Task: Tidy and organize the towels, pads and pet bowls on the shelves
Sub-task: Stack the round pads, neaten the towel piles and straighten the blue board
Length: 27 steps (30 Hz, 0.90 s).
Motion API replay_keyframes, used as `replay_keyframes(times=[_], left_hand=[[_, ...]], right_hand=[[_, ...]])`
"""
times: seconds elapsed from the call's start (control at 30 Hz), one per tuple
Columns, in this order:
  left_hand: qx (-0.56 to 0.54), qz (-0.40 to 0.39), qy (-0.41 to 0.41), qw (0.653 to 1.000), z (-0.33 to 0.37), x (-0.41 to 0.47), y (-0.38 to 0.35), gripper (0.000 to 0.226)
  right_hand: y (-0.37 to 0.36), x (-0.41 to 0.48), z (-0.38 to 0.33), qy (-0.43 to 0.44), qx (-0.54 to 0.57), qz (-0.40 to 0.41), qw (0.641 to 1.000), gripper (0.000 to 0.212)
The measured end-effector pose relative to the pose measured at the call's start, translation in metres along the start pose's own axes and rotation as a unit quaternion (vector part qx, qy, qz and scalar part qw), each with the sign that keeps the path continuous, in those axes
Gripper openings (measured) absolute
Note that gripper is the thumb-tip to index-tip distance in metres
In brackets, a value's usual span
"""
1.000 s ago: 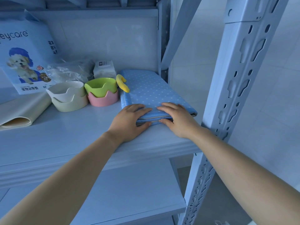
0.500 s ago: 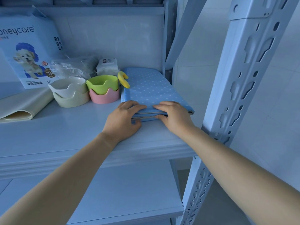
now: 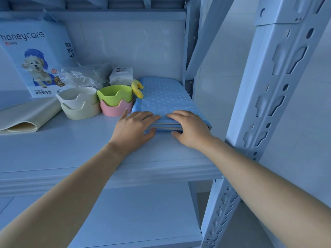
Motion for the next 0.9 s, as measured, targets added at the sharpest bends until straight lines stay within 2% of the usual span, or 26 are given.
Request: replay_keyframes(times=[0.17,0.43,0.63,0.9], left_hand=[[-0.011,0.016,-0.012,1.000,0.004,-0.001,0.002,0.038],[-0.012,-0.026,0.012,1.000,0.004,-0.010,0.000,0.035],[-0.042,-0.053,0.057,0.996,0.000,-0.009,-0.003,0.038],[-0.029,-0.077,0.086,0.993,0.005,-0.012,0.005,0.042]], right_hand=[[0.003,-0.002,0.002,0.009,0.038,0.007,0.999,0.046],[-0.008,-0.006,0.010,-0.002,0.074,-0.031,0.997,0.047],[-0.009,0.000,0.008,0.004,0.100,-0.007,0.995,0.039],[-0.004,-0.008,0.002,0.008,0.072,0.033,0.997,0.040]])
Point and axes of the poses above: each hand's wrist, its own x-axis towards the middle knuckle, its own y-axis out of the back of the hand, z = x × y, the point moved 2 cm from there along x, towards the middle knuckle, and after that the axes turned 1 degree about -z, right-handed, at the moved point
